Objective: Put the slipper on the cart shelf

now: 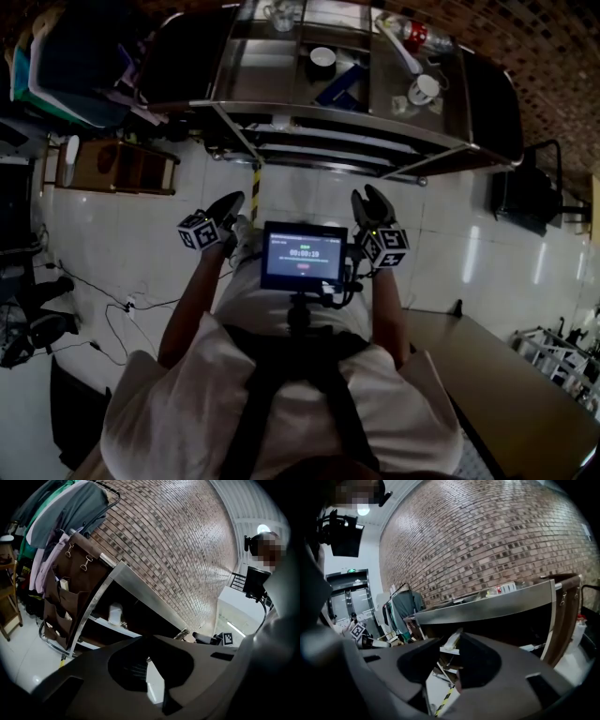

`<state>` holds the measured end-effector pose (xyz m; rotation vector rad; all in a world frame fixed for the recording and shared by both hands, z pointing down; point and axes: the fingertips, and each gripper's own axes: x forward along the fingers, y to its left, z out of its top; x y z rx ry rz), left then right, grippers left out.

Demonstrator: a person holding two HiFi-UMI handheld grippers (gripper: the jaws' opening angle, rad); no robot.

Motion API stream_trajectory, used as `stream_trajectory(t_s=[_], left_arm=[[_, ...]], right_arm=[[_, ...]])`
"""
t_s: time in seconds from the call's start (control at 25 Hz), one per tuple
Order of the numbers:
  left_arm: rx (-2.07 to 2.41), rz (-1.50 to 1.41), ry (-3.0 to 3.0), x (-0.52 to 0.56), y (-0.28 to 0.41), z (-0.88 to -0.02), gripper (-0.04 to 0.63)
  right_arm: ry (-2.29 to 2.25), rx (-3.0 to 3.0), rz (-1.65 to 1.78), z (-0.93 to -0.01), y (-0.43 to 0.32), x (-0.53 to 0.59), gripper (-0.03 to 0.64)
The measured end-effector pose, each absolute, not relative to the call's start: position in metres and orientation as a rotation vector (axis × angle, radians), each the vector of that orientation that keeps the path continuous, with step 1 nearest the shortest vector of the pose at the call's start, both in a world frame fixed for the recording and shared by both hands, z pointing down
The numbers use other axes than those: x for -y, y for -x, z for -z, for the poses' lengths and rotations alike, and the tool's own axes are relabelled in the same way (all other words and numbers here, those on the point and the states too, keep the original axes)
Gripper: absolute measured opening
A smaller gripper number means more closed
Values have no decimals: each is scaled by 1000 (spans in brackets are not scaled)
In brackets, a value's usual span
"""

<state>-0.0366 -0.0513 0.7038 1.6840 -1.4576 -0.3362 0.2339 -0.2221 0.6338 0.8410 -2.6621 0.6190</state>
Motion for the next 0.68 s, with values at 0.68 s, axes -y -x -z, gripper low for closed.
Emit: stream_trajectory(t_s=[0.68], left_arm=[[1490,291,-1676,26,179,-688,0]], right_arm=[[-805,2611,-835,-680,-75,202,147]])
